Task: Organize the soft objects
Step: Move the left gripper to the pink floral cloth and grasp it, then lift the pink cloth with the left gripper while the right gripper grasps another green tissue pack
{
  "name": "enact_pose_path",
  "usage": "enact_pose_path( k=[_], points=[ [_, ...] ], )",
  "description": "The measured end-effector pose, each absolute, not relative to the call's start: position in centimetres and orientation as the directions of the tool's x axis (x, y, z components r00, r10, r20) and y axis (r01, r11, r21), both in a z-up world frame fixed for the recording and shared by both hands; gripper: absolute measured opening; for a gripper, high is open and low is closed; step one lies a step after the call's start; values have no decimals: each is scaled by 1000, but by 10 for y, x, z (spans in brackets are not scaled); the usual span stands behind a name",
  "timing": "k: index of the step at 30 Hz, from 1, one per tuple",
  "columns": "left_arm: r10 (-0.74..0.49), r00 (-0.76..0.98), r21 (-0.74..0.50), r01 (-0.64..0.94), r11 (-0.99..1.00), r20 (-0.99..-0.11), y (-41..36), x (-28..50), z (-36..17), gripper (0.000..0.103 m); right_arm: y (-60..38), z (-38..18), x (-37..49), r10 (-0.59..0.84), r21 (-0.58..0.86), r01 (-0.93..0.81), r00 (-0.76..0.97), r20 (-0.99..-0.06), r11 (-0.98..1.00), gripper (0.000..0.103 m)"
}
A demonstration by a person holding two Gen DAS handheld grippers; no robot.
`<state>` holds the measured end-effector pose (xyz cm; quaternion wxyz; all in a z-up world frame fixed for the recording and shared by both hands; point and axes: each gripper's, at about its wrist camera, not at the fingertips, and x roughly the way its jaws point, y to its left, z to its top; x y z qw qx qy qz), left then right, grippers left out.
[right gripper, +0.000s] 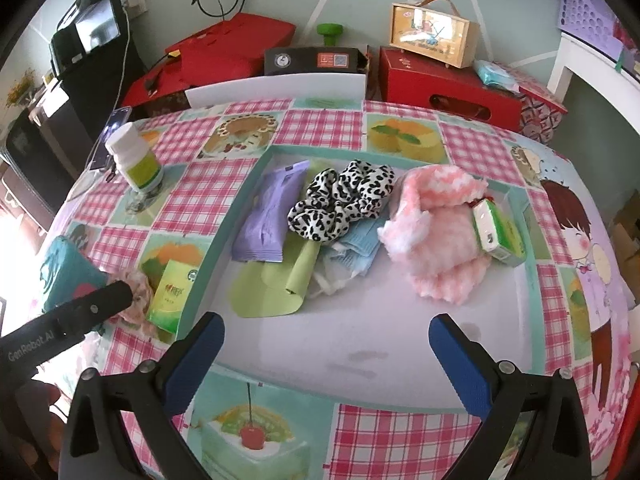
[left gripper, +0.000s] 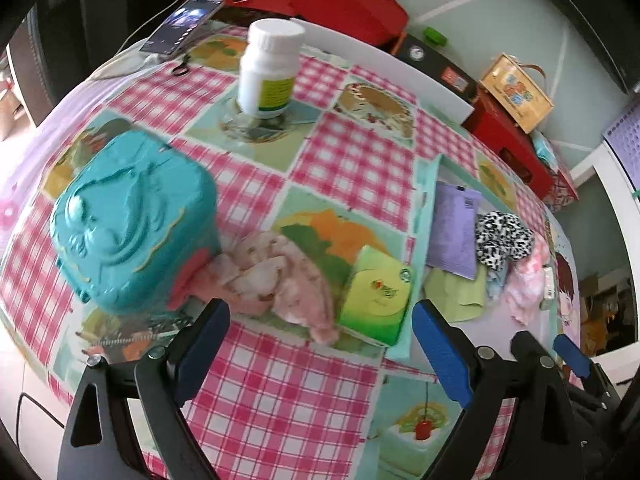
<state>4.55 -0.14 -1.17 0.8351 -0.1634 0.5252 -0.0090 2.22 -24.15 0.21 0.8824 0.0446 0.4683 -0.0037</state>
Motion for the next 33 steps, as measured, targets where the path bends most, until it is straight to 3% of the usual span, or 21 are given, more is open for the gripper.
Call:
enact_pose_path(
  k=[2,7,9,12,23,28,30,33],
  points=[
    [-184,448,-288,-176,941,-875,2,46,-14,83,-239,3,23,41,77,40,568,-822,996,103],
    [-174,439,-287,-208,935,-882,5,49,-23,81,-235,-3,26,46,74,28,550,-834,997,103],
    [-160,434,-275,-216,937,-887,5,51,-28,67,-233,-4,27,45,70,25,547,-836,997,103],
    [-156,413,-273,-240,932,-897,6,55,-38,61,-231,-5,28,49,68,14,544,-837,998,103],
    [-148,395,-255,-233,938,-907,0,66,-49,53,-228,-9,30,58,69,1,532,-845,998,103],
    [-161,379,-254,-210,944,-911,-4,70,-53,33,-228,-10,31,57,68,1,528,-847,998,103],
    [-169,381,-259,-197,946,-909,-6,70,-52,21,-228,-10,31,57,68,2,528,-847,998,103],
    [-180,385,-266,-184,946,-905,-7,69,-52,13,-228,-10,31,55,68,5,527,-848,998,103]
  ],
)
